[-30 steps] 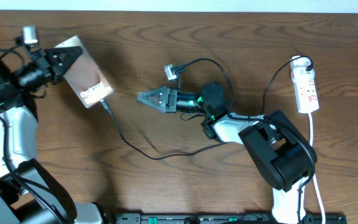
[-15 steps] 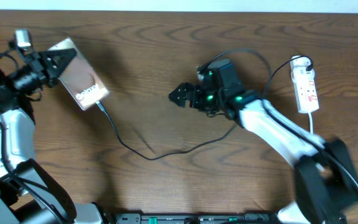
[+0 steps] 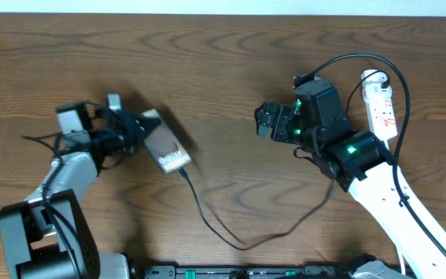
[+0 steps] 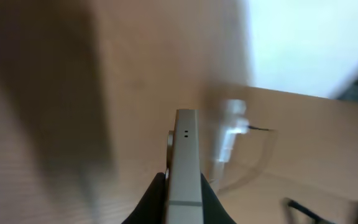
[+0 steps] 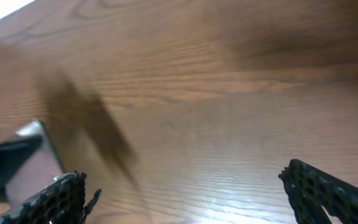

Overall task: Plug charger to phone and switch on socket
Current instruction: 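Open the right gripper and move it toward the power strip, then lower the phone with the left gripper and lay it on the table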

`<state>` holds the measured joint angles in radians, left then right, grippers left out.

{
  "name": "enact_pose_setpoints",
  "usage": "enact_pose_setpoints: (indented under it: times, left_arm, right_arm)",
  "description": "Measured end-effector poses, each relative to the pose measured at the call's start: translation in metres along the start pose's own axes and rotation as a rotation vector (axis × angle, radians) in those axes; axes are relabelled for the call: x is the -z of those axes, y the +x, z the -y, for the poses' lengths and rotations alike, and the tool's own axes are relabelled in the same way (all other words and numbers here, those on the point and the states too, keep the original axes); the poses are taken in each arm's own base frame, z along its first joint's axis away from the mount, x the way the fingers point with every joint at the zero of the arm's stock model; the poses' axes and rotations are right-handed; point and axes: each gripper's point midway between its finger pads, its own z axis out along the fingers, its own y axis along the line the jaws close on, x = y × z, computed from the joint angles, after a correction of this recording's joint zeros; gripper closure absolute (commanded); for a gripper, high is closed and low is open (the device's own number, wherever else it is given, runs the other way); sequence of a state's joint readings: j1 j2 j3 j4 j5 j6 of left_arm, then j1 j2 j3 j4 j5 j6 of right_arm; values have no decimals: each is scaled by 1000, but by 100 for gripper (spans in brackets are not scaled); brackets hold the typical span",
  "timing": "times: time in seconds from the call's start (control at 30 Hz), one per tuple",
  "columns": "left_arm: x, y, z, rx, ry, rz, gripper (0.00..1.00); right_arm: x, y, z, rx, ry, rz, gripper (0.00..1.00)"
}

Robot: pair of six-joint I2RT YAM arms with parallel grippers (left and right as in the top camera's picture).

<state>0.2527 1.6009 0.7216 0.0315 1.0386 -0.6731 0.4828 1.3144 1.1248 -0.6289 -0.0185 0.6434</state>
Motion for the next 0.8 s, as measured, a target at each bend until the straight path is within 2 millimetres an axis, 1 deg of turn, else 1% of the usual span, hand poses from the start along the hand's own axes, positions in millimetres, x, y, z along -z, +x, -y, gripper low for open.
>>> enact_pose_setpoints:
  times: [0.07,0.13,0.23,0.27,0.3,0.43,0.57,0.8]
  left_arm:
    - [-6,4,-15,-7,-86,14,92]
    - [-9,3,-25,-25,-145,32,92]
    - [-11,2,-37,-33,-217,52,92]
    - [-10,4,-47,-22,-270,59,93]
    - [-11,5,-52,-19,-299,61,92]
    - [-17,8,-67,-17,-373,62,92]
    - [-26,16,-84,1,-423,31,93]
    - [-32,16,-82,0,-402,7,93]
  right_arm:
    - [0,1,3,1,14,-1,1]
    - [0,1,4,1,20,1,1]
    - [0,1,5,1,25,0,1]
    - [0,1,5,1,26,-1,1]
    - [0,1,5,1,27,-1,1]
    - [0,1,6,1,29,0,1]
    - [0,1,6,1,30,0,1]
    - [0,1,7,1,34,0,1]
